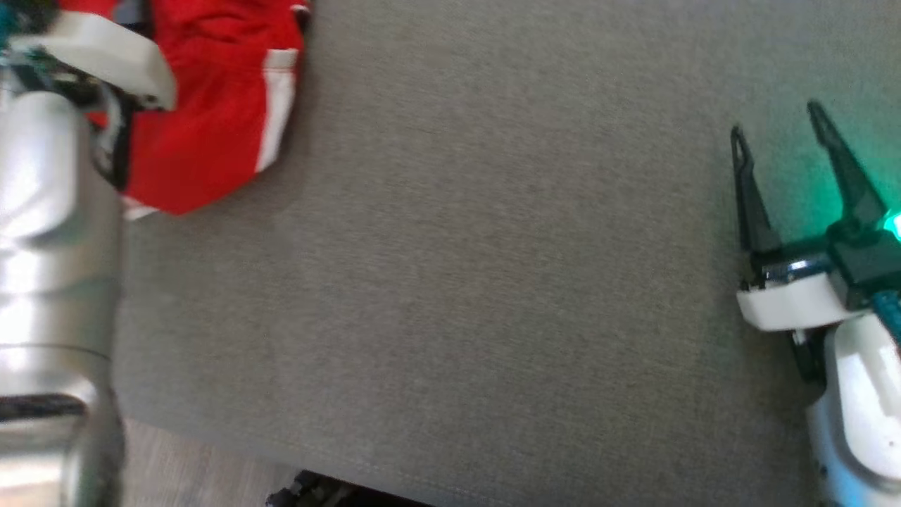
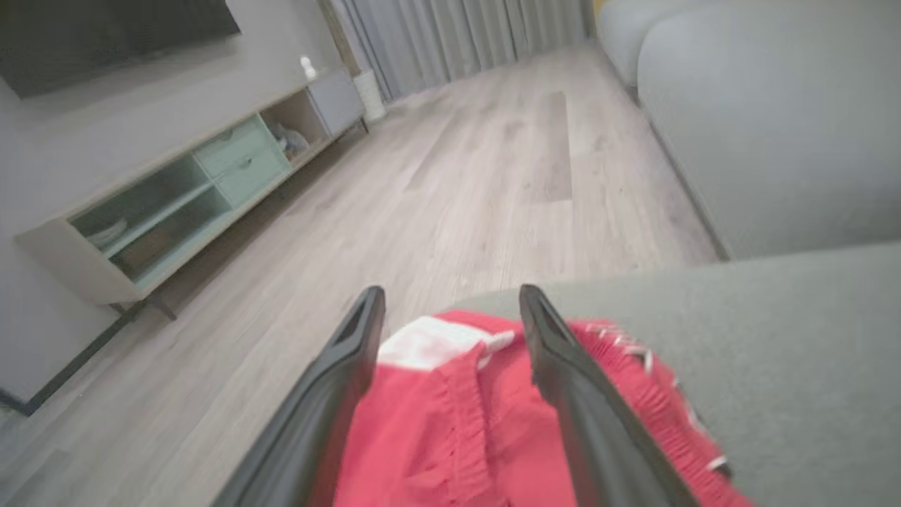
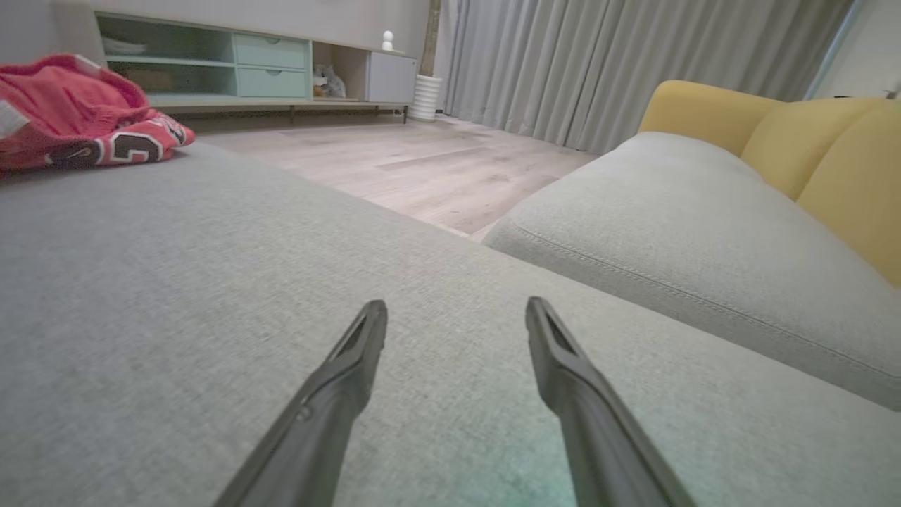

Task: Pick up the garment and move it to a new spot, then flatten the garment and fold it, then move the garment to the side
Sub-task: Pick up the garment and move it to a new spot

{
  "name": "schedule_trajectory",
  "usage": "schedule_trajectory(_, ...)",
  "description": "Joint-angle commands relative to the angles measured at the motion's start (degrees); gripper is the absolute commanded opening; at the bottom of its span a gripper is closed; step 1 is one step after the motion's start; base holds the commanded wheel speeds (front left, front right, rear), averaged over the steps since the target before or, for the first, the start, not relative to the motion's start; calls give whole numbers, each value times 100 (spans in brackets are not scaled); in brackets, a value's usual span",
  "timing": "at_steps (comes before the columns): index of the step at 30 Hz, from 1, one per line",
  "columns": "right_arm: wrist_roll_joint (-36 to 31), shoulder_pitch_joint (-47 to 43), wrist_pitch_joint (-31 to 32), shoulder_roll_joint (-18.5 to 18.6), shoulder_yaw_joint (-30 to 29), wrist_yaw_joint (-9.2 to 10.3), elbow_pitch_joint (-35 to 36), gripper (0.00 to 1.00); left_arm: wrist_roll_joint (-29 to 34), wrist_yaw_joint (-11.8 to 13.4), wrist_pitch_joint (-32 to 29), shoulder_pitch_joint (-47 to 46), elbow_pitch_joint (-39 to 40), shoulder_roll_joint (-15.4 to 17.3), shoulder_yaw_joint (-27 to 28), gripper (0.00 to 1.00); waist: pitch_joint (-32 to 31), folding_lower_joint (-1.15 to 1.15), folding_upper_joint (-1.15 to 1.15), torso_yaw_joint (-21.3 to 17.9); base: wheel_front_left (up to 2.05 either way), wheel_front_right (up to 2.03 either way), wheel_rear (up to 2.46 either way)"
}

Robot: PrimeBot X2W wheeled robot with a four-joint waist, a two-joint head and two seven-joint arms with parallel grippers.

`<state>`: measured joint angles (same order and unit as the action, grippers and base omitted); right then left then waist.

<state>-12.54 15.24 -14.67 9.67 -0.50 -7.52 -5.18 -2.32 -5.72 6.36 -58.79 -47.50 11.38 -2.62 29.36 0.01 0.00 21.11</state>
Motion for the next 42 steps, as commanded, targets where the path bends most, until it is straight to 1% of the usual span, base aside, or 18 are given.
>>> schedule_trajectory(1,35,114,-33,51,162,3,239,100,100,-9,-189,-214,-69,500,101,100,421,-1,0,-388,0,0,0)
schedule_trajectory(4,51,213,-33,108,231,3,495,100,192,23,-644,-565,-659,826,82,100,638,-1,0,-599,0,0,0)
schedule_trajectory(7,87,233,-33,142,200,3,690,100,260,59,-940,-779,-1122,1105,59,100,770,-1,0,-751,0,0,0)
schedule_trajectory(10,101,175,-33,184,78,3,822,100,224,71,-1026,-911,-1480,1200,72,100,836,-1,0,-794,0,0,0)
schedule_trajectory(12,95,118,-33,211,26,3,852,100,198,50,-975,-960,-1649,1244,62,100,851,-1,0,-789,0,0,0)
schedule_trajectory(13,90,100,-33,221,16,3,869,100,227,101,-852,-992,-1669,1291,40,43,857,-1,0,-782,0,0,0)
schedule_trajectory(14,83,86,-33,231,7,3,881,100,272,158,-708,-1028,-1676,1332,2,0,861,-1,0,-768,0,0,0)
schedule_trajectory(17,61,81,-33,244,11,3,872,100,340,369,-134,-1198,-1604,1389,-51,0,838,-1,0,-708,0,0,0)
schedule_trajectory(19,58,104,-33,241,58,3,835,100,346,439,128,-1330,-1589,1408,-69,0,760,-1,0,-681,0,0,0)
schedule_trajectory(23,77,150,-33,145,173,3,730,100,481,531,515,-1672,-1435,1541,-211,0,479,-1,0,-695,0,0,0)
schedule_trajectory(25,102,170,-33,73,225,3,647,100,556,531,626,-1843,-1286,1571,-310,0,270,-1,0,-732,0,0,0)
schedule_trajectory(29,176,165,-33,-176,339,3,493,100,735,444,724,-2096,-880,1532,-587,0,-249,-1,0,-890,0,0,0)
schedule_trajectory(33,295,158,-33,-428,438,3,338,100,801,275,670,-2263,-382,1407,-809,0,-779,-1,0,-1216,0,0,0)
schedule_trajectory(37,431,31,-33,-612,428,3,273,100,813,37,373,-2404,259,1280,-1073,0,-1239,-1,0,-1630,0,0,0)
schedule_trajectory(38,522,-68,-33,-655,421,3,245,100,799,-38,180,-2467,616,1224,-1207,0,-1428,-1,0,-1879,0,0,0)
schedule_trajectory(40,684,-162,-33,-672,395,3,234,100,764,-103,-60,-2550,943,1165,-1377,0,-1562,-1,0,-2134,0,0,0)
schedule_trajectory(41,684,-162,-33,-672,395,3,234,100,764,-103,-60,-2550,943,1165,-1377,0,-1562,-1,0,-2134,0,0,0)
schedule_trajectory(42,858,-203,-33,-674,376,3,236,100,721,-126,-172,-2587,1106,1123,-1468,0,-1614,-1,0,-2263,0,0,0)
